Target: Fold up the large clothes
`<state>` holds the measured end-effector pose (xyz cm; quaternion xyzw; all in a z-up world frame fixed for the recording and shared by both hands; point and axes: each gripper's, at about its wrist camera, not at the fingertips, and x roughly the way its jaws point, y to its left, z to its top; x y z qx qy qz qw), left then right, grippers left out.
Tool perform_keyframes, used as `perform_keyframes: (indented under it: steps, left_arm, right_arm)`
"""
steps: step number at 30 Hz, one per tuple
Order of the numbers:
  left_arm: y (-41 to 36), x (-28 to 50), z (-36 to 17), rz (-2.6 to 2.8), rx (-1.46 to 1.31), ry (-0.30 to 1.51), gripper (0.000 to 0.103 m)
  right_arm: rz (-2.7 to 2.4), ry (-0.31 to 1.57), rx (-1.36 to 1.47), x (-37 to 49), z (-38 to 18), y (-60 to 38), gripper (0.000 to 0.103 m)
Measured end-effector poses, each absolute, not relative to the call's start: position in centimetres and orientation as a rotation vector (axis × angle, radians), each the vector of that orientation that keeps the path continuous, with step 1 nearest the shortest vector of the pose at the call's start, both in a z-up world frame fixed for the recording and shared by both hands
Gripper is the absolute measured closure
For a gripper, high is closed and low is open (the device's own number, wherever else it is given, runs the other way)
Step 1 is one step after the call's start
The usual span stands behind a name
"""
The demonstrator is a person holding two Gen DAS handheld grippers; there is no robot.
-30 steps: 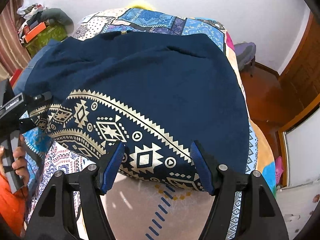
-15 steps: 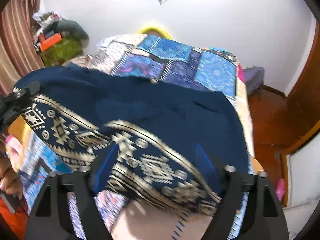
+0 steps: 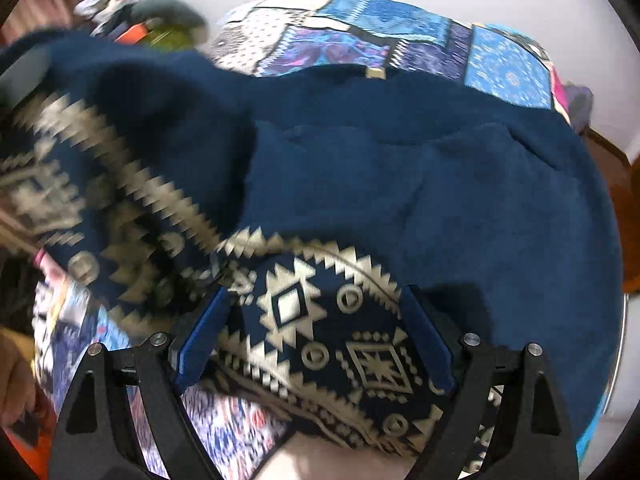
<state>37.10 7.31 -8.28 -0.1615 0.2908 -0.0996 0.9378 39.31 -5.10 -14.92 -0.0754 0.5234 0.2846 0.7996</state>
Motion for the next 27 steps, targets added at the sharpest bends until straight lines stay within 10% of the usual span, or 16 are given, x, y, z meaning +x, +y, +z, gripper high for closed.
perform_keyframes:
  steps: [9, 21, 24, 27]
  left_arm:
    - [-6.7, 40.8, -6.4, -0.419, -0.141, 0.647, 0.099]
    - [-15.9, 42.0, -17.0, -0.586, -0.134, 1.020, 0.099]
    - [-15.2, 41.2, -16.3, -0.608, -0.113, 1.012, 0.090]
    - [-14.7, 40.1, -15.0, -0.625, -0.065, 1.020, 0.054]
  right_arm:
    - [0.347, 0.908, 0.015, 36.9, -9.4, -20.8, 0.018]
    - [0.149, 0.909, 0.039, 34.4, -8.7, -31.6, 0.018]
    - [0.180, 0.890, 0.047, 34.7, -8.1, -31.1, 0.018]
    - [0.246, 0.881, 0.080, 34.9, -7.9, -29.5, 0.018]
